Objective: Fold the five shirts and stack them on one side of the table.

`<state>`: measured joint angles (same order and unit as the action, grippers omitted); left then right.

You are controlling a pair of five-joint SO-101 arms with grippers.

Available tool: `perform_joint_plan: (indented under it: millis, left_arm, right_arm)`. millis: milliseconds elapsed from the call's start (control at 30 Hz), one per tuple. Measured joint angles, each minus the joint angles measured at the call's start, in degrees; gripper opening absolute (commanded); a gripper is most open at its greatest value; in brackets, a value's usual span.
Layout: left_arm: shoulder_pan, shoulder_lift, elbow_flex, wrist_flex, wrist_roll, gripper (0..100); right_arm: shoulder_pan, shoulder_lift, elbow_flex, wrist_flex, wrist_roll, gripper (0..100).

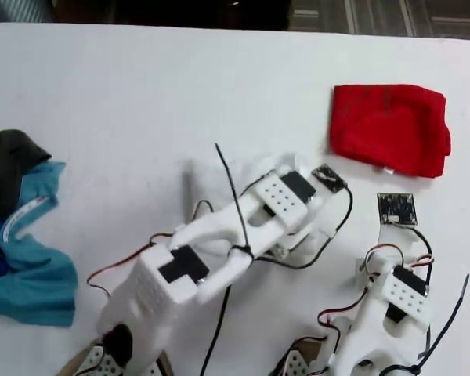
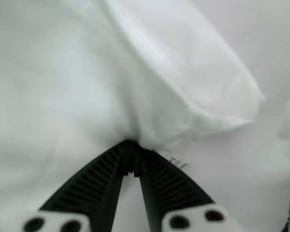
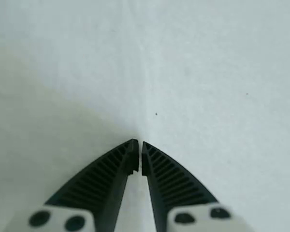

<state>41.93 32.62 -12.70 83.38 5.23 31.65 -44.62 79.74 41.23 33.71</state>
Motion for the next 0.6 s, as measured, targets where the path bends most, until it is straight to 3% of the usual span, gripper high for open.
perform_joint_plan:
  millis: [367, 600]
  left_arm:
    - [-15.0, -12.7, -10.1, 3.7, -3.8, 3]
    - [-28.8, -8.2, -1.8, -6.1, -4.7, 3]
  right_arm:
    - [0.0, 0.0, 0.0, 0.0, 0.0, 2.2]
    - [0.0, 0.0, -1.1, 0.4, 0.0, 2.2]
